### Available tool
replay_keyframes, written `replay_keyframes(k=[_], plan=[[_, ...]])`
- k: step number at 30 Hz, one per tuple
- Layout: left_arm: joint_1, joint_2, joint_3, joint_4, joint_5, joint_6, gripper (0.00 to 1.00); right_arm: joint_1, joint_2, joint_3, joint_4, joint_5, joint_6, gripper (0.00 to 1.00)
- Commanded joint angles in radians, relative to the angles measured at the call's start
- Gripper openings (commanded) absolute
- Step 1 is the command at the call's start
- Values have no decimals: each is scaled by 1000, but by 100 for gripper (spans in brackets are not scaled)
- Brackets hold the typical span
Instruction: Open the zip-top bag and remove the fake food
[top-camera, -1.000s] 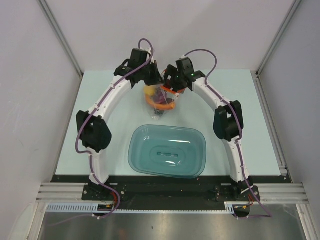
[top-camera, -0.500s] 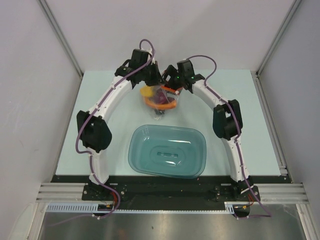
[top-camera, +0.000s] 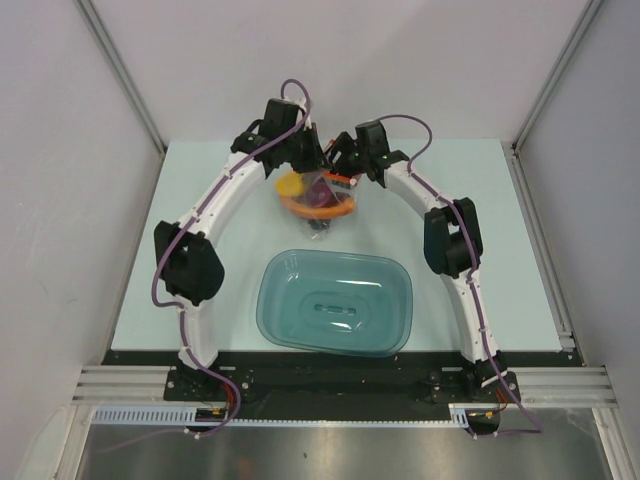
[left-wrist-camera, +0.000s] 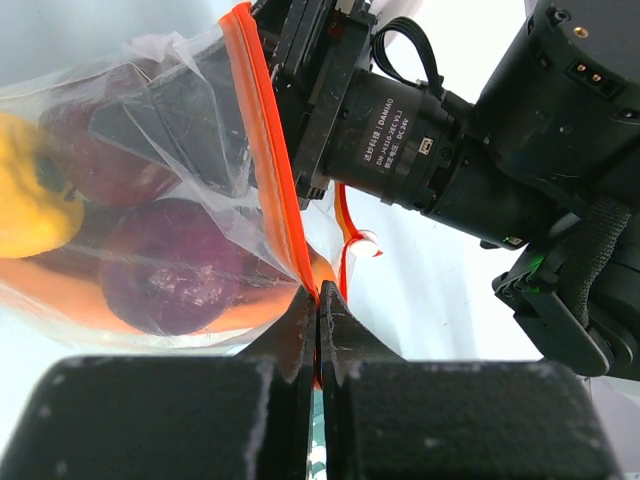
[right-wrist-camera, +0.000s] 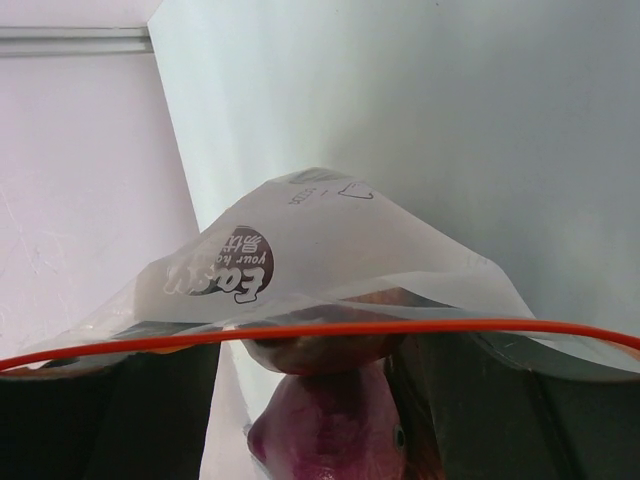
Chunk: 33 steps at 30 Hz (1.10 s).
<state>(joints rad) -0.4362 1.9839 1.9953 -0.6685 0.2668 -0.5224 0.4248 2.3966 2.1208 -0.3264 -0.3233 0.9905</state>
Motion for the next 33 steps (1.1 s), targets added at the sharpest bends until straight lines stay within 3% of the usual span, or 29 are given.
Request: replay_keyframes(k=[1, 11, 14, 33], plan=[[-15, -33, -1, 10, 38, 16, 0, -14, 15, 42, 46, 9, -15, 45], [14, -89, -99, 61, 20, -7, 0, 15, -108, 36, -65, 43, -211, 7], [31, -100, -104, 66, 11, -8, 0, 28, -158, 21, -121, 73, -276, 1], [73, -155, -162, 104, 38, -2, 0, 48, -510, -156, -379, 161, -599, 0]])
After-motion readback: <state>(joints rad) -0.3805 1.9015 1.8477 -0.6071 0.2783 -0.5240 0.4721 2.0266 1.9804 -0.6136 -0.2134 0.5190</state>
